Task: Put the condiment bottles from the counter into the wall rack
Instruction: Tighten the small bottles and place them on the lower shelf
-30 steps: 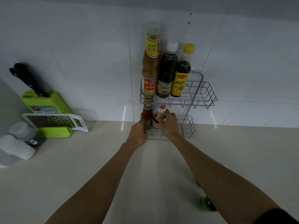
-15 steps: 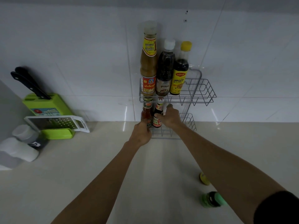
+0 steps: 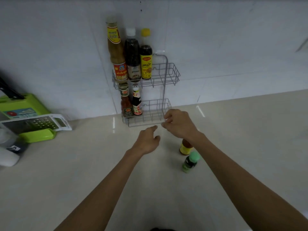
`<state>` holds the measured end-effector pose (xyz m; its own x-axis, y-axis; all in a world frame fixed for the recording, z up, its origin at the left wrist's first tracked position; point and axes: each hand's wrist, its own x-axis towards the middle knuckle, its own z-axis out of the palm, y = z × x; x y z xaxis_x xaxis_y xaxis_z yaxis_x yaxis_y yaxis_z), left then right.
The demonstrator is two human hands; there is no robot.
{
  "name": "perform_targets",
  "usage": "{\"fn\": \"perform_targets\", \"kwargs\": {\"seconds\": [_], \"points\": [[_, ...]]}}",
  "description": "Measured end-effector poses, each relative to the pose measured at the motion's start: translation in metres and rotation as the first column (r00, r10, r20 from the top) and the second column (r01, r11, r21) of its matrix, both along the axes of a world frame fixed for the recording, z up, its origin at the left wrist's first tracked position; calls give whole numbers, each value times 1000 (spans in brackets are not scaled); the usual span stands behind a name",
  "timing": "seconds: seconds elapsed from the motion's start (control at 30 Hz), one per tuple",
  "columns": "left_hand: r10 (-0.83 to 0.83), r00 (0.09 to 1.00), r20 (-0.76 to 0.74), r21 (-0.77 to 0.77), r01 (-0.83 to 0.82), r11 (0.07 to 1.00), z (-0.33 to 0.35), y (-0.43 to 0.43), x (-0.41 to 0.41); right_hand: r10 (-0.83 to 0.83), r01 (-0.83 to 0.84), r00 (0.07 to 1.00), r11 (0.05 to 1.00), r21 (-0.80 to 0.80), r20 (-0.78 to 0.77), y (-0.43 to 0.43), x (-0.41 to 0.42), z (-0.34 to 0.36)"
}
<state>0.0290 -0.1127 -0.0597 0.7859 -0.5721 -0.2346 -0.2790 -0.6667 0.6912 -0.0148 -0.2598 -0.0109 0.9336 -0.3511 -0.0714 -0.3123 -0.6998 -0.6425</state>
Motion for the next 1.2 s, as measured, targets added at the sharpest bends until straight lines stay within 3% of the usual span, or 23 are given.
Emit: {"fn": "perform_targets", "kwargs": {"seconds": [0.17,0.33,0.43,0.6,0.7,0.87,1.0,1.2], "points": [[-141,988,-60,33,143,989,-11,-11,-41,-78,71,997,974,-217,-26,-9,-68,17],[-204,973,-108,31,209,978,-18,-24,-76,-101,-88,943,844,-530,-317,-13,-109,-4],[-220,967,-129,52,228,972,-23,-28,-91,-99,-128,898,873,-470,-429,-12,-113,-34],[-225,956,-191,99,247,964,-37,-15,-98,-82,-79,937,897,-435,-339,-1,-116,-45],[-183,971,-155,-12,183,983,-39,-11,-102,-51,-36,974,926,-375,-220,8,-111,-28],[79,990,-116,-303,-111,947,-13,-8,-103,-1,-11,999,946,-323,-36,25,-95,13],[-60,971,-232,-367,-30,930,17,8,-81,265,-175,957,852,-493,118,29,-95,48],[-274,938,-214,-435,159,886,55,36,-64,543,-531,837,773,-348,-71,27,-97,98]]}}
